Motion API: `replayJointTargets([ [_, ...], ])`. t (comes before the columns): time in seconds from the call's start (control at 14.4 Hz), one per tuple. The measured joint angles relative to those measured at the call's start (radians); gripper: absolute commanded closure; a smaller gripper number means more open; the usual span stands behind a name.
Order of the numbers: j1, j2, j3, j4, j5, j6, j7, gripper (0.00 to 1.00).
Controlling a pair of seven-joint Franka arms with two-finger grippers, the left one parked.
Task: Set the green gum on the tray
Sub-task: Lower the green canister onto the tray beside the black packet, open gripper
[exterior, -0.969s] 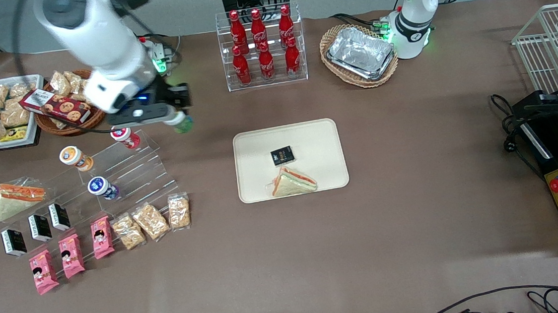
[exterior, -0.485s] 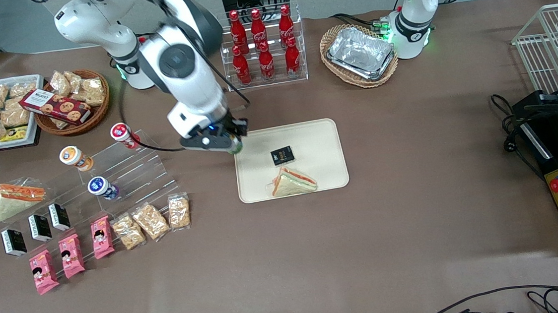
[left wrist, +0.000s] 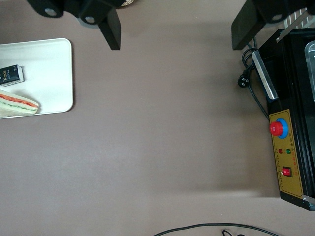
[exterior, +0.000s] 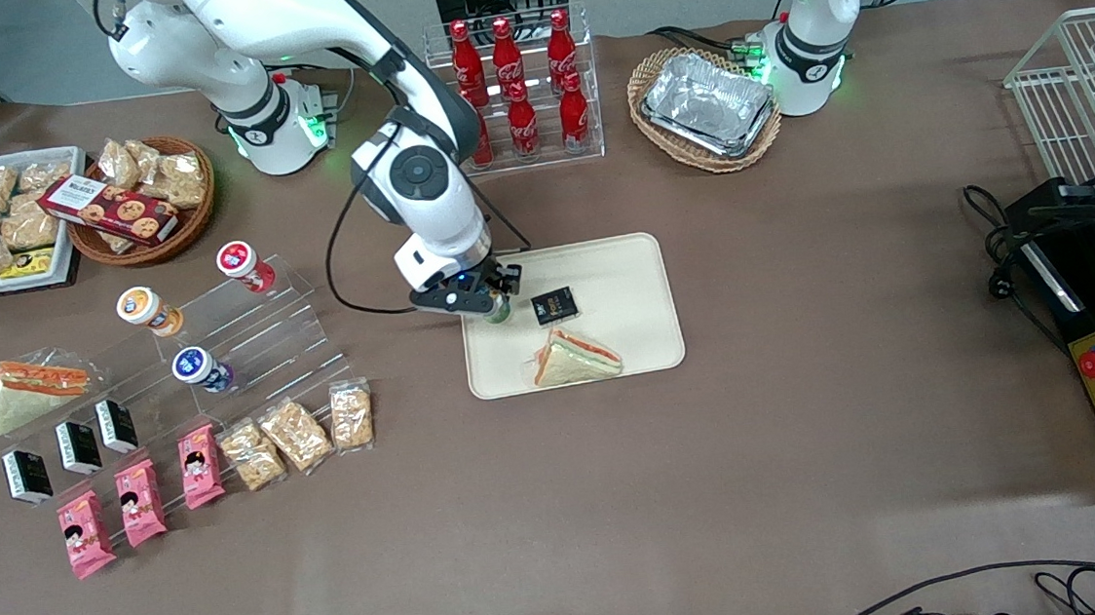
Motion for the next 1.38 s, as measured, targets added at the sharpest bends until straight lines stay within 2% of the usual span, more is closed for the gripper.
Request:
replayJointTargets([
  [0.14, 0.034, 0.014, -0.001, -0.019, 0.000, 0.021, 0.039, 0.82],
  [0.21, 0.050, 0.018, 0.000, -0.023, 0.000, 0.026, 0.057, 0.76],
  [0.28, 0.061, 0.022, 0.000, -0.024, 0.000, 0.028, 0.069, 0.56],
  [0.35, 0.067, 0.024, 0.000, -0.025, 0.000, 0.030, 0.074, 0.12],
  [0.42, 0.069, 0.026, -0.001, -0.025, 0.000, 0.032, 0.075, 0.00],
  [1.25, 0.059, 0.013, -0.010, -0.016, 0.000, 0.039, 0.069, 0.00],
  [1.38, 0.046, -0.026, -0.015, 0.017, 0.000, -0.035, 0.028, 0.00],
])
